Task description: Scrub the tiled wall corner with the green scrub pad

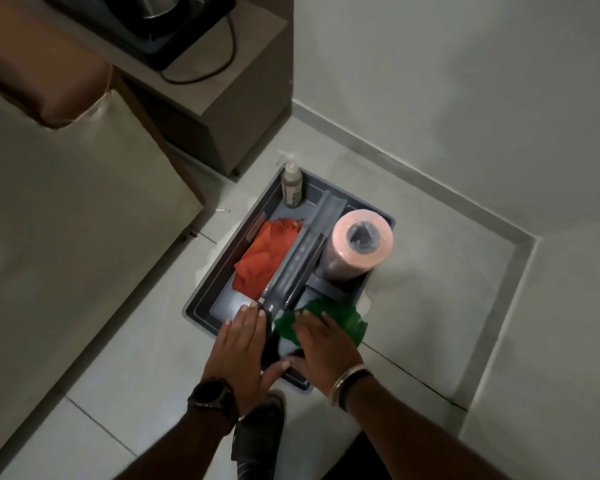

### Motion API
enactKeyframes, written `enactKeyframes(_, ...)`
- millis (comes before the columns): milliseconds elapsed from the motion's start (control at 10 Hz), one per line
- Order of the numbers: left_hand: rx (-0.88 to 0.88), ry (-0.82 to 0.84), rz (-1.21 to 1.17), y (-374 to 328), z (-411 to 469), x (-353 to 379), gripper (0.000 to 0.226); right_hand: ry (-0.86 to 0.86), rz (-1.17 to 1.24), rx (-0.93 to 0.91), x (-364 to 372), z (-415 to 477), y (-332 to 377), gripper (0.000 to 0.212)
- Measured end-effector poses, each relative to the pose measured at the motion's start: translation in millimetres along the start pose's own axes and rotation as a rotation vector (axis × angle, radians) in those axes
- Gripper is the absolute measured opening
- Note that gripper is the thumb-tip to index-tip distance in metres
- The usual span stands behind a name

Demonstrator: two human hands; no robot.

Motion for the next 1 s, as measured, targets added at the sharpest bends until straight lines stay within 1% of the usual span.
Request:
enactKeyframes(100,0.078,0.038,0.09,7.3,-1.7,14.1,0.099,0.145,-0.212,-0.219,9.6,0.3,1.7,0.046)
enactKeyframes(200,0.146,0.025,0.118,8.6,1.6,19.8,0.103,0.192,-0.277,-0.297,9.0,-1.0,-17.9,0.052)
enactKeyframes(300,0.221,-0.009,0.138,7.9,5.3,24.7,0.11,0.203,-0.335,-0.393,16.5,-1.9,-31.6,0.064)
enactKeyframes(400,0.3,-0.062,0.204,9.5,9.6,27.2,0.112,0.133,-0.335,-0.438,23.0,-1.6,-35.1,0.063)
enactKeyframes(500,0.347,-0.096,0.255,10.6,13.6,26.4,0.111,0.08,-0.34,-0.445,25.9,-3.1,-36.4,0.063)
enactKeyframes(700,0.332,-0.103,0.282,5.4,14.0,19.1,0.107,0.057,-0.323,-0.461,21.1,-3.7,-32.9,0.061)
enactKeyframes(800,0.329,-0.119,0.302,4.3,14.4,17.1,0.105,0.075,-0.303,-0.442,22.5,-4.7,-33.3,0.06)
enactKeyframes(900,0.327,-0.087,0.315,3.7,13.2,7.2,0.105,0.159,-0.299,-0.402,17.5,-1.2,-32.2,0.065)
enactKeyframes(1000,0.314,-0.132,0.264,-3.5,-0.6,-25.1,0.104,0.105,-0.252,-0.327,-19.3,-14.7,-19.9,0.068)
Point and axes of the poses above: each hand's wrist, its own z-axis towards the middle knuckle, its own x-axis out of the palm, y = z × x, the point moved 8 cm from there along z, towards the middle knuckle, and after that the axes turned 8 degrees about z, right-handed, at the moved point
